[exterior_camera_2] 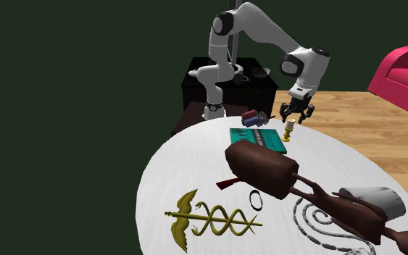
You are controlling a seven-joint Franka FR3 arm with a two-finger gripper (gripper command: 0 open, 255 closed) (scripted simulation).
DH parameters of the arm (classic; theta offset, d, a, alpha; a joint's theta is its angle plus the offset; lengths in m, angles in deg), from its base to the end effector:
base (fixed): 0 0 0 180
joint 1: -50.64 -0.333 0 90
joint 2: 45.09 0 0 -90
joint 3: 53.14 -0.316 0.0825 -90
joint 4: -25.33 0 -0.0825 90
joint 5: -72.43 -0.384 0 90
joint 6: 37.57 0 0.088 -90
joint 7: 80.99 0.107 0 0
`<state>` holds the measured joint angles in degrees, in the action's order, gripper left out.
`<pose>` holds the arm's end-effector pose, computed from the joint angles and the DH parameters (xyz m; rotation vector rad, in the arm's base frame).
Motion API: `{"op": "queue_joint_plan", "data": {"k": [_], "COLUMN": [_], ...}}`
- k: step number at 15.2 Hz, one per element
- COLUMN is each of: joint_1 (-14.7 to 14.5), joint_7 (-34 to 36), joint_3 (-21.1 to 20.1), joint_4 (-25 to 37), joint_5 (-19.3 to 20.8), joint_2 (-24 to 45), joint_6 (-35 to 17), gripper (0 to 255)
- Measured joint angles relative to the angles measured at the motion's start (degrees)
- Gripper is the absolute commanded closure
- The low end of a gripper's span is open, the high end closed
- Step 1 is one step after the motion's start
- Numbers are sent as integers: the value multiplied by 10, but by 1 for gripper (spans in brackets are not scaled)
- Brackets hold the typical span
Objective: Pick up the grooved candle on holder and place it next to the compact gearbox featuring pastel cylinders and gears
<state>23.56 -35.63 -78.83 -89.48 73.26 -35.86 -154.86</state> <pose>0.3507 0.4503 0.3773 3.0906 0.2091 -0.1704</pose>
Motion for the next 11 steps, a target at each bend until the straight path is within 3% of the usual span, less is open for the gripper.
{"op": "queue_joint_plan", "data": {"k": [4, 11], "joint_1": [0, 3], "joint_7": [0, -6], "joint_3": [0, -1], "joint_4": [0, 52], "joint_5": [0, -9], "joint_2": [0, -19], "joint_6": [0, 68], "gripper": [0, 0]}}
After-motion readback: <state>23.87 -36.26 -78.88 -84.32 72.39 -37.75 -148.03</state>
